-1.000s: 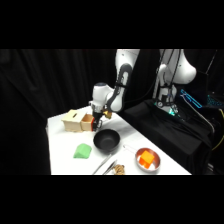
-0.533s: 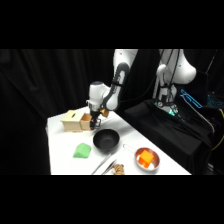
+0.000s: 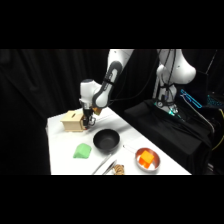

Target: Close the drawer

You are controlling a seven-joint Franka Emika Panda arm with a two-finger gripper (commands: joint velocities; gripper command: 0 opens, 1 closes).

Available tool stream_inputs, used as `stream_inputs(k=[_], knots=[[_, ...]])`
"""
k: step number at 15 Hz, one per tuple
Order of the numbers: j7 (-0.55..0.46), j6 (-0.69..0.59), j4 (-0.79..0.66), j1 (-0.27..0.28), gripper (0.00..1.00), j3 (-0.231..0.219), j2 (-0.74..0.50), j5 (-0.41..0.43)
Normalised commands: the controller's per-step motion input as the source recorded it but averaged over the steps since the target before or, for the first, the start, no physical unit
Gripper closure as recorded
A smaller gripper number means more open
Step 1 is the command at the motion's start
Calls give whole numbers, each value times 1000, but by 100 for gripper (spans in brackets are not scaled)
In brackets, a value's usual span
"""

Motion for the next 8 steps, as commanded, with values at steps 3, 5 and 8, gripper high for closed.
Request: stream_inputs(k=[3, 5, 8], knots=[[-128, -297, 541, -70, 0, -8, 214, -52], [-129, -285, 491, -71, 0, -4, 159, -56], [-135, -239, 403, -79, 0, -5, 107, -57]])
